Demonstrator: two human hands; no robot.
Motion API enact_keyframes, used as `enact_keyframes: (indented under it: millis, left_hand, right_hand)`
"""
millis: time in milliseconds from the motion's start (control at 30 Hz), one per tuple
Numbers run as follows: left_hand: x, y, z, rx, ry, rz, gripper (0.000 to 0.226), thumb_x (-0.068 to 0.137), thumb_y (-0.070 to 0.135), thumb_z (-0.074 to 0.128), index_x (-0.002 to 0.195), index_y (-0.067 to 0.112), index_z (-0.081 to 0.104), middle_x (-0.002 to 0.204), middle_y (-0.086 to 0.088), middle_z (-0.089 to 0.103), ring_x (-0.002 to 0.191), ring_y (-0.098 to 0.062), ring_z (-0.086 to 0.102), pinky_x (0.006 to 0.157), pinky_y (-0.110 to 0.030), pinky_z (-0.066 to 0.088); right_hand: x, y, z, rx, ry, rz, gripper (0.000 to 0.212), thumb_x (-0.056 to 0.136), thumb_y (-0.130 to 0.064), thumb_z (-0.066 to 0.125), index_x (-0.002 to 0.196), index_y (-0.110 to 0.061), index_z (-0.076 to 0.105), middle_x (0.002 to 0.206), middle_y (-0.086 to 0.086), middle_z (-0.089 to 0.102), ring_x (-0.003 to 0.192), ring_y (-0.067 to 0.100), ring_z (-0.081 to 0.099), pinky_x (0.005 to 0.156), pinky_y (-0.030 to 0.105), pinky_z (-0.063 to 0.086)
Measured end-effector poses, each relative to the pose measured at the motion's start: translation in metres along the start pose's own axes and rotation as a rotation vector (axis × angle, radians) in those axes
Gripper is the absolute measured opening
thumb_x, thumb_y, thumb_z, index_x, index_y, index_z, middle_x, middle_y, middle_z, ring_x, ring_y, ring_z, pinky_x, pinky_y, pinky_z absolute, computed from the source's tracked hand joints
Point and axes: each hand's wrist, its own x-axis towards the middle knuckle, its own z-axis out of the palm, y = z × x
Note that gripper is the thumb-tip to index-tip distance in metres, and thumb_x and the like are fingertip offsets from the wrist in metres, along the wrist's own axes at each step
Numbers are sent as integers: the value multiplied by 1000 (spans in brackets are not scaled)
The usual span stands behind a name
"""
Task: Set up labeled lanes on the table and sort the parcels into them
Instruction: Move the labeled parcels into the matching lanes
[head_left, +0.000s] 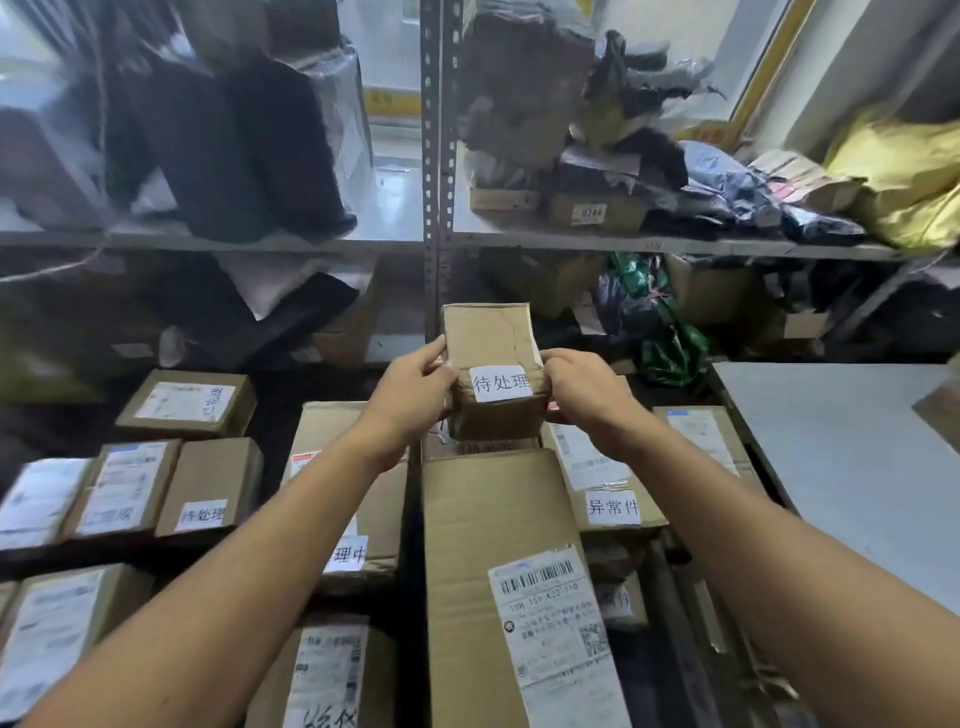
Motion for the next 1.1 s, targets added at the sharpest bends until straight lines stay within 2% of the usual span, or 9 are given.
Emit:
enact_keyframes:
  millis: [100,267,367,500,600,667,800,933,1100]
  left_hand:
    - [2,-11,0,3,18,-29,37,102,17,45,134,32,54,115,7,70,99,-5,64,76,-24,54]
    - [-4,-21,-3,20,8,-59,38,102,21,45,137,35,51,114,8,69,106,-10,64,78,-27,55]
    - [-6,-22,-8,50,4,-63,39,102,27,43,140,32,47,124,8,64,112,-9,60,78,-26,53]
    - [-12,-17,-19,60,39,-66,44,99,36,45,141,23,48,134,5,57,123,-15,53,102,-40,47]
    - [-22,-10,-39,65,71,-39,21,103,33,40,108,32,60,110,8,60,110,-13,54,100,-41,47]
    - [-30,-7,-66,67,121,18,18,102,37,38,93,38,55,100,11,57,106,-14,54,98,-42,48]
    - [-49,-10,-147,5,378,97,22,101,41,38,95,35,58,111,4,61,111,-15,58,93,-37,49]
    - [-83,-16,-238,-102,643,142,31,104,35,33,113,18,58,106,-1,62,91,-8,61,72,-23,47]
    - [-125,-56,-320,-89,690,22,33,103,37,35,101,20,63,101,2,66,94,-11,63,73,-24,46]
  right_hand:
    - [5,11,7,-12,-36,14,43,78,-19,33,97,6,62,106,27,66,87,34,64,84,62,51]
    - [8,24,14,-85,-51,-11,48,76,-26,32,100,-8,69,100,6,72,98,29,64,92,53,53]
    - [1,13,11,-180,-61,-7,42,87,-23,32,102,-7,68,103,8,70,98,28,62,92,50,52]
    - [-3,2,5,-294,-56,28,32,98,-19,34,89,-6,62,94,10,63,88,27,55,74,36,45]
    - [-8,-12,2,-425,5,62,31,98,-19,34,95,-3,60,102,14,60,93,30,51,74,31,35]
    - [-13,-30,4,-470,143,-10,33,98,-24,35,105,-3,60,113,15,61,96,31,53,77,32,35]
    - [-38,-97,33,-279,328,-337,37,99,-23,41,130,-10,55,123,10,60,111,27,57,94,33,45]
    - [-58,-160,97,-126,215,-526,36,100,-20,42,132,-10,54,128,7,61,115,19,56,102,32,45]
    - [-58,-180,211,-147,-65,-464,32,93,-27,44,119,-18,60,108,0,69,102,18,65,94,37,52]
